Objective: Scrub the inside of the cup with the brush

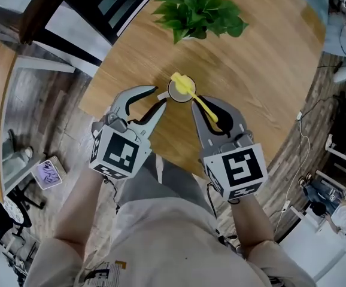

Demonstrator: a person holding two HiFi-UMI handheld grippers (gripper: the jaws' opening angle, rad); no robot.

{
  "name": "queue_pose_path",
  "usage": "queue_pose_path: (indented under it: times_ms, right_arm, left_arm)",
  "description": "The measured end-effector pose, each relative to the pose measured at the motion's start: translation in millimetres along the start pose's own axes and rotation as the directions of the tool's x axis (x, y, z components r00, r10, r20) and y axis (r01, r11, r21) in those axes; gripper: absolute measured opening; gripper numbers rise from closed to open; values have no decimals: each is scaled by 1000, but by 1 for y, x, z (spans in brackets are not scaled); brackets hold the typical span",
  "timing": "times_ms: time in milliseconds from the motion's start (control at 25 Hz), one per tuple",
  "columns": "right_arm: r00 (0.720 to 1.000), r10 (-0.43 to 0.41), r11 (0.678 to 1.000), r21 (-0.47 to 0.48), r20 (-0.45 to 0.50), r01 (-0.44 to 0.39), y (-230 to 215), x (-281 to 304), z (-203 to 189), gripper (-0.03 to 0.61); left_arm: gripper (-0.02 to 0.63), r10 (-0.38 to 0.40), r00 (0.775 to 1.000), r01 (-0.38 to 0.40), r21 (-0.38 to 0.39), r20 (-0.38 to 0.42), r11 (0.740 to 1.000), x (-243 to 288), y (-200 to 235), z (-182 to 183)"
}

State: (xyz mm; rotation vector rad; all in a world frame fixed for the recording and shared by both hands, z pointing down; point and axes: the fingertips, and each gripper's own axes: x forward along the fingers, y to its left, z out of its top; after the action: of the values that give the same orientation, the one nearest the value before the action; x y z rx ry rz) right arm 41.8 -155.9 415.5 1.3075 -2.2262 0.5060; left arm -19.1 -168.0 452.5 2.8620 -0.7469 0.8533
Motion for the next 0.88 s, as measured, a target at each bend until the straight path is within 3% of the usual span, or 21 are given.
queue_pose_path:
  times_ms: [160, 400, 880]
  right_arm:
    - [998, 30, 1000, 8, -54, -30, -4, 15, -22, 32]
    - [990, 29, 999, 30, -138, -25, -12, 30, -54, 32]
    - [979, 50, 998, 41, -198, -42, -12, 48, -79, 32]
  left_arm:
    - [114, -59, 998, 59, 1, -7, 998, 22, -5, -14]
    - [128, -152, 984, 152, -6, -96, 988, 43, -15, -43]
    - [129, -217, 953, 220, -9, -209, 975, 77, -26, -81]
